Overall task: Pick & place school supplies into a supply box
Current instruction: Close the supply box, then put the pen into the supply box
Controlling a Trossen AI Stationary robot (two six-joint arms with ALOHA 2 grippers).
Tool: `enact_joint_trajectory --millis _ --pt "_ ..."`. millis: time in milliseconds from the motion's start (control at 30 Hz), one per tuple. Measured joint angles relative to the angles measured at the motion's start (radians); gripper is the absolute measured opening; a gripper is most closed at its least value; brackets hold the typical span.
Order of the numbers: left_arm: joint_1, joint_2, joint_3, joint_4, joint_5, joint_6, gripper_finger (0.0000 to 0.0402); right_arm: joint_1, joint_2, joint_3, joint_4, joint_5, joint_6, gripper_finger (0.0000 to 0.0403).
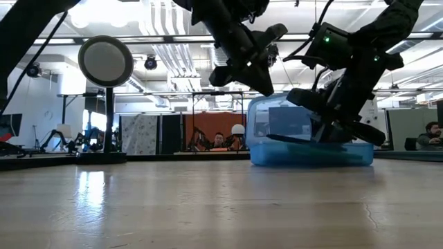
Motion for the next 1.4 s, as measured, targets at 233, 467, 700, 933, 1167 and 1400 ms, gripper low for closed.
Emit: enact_joint_trajectory --millis 233,467,700,933,1167,1400 --pt "0.001 0.001 -0.003 0.019 -0.007 -0.006 0.0028 0.002 -0.050 -0.002 -0.023 -0.024 -0.005 0.0047" --pt "0.004 0.016 -0.011 0.009 -0.003 -0.006 0.0028 0.003 -0.113 -0.002 -0.106 -0.020 -0.026 0.0047" --pt "0.003 0.012 -0.008 0.016 -0.002 0.006 0.0028 0.005 -0.087 -0.002 -0.107 -0.023 -0.017 0.0047" --pt "0.073 0.012 -0.008 0.016 0.005 -0.028 0.0028 0.007 -0.103 -0.002 -0.105 -0.008 -0.025 0.0047" --pt "0.229 0.011 -0.073 0.130 0.077 -0.043 0.0028 0.028 -0.232 -0.002 -0.143 0.079 -0.063 0.0047" --pt "0.370 0.017 -0.222 0.379 0.286 -0.148 0.0028 0.030 -0.433 0.020 -0.349 0.229 -0.004 0.0047"
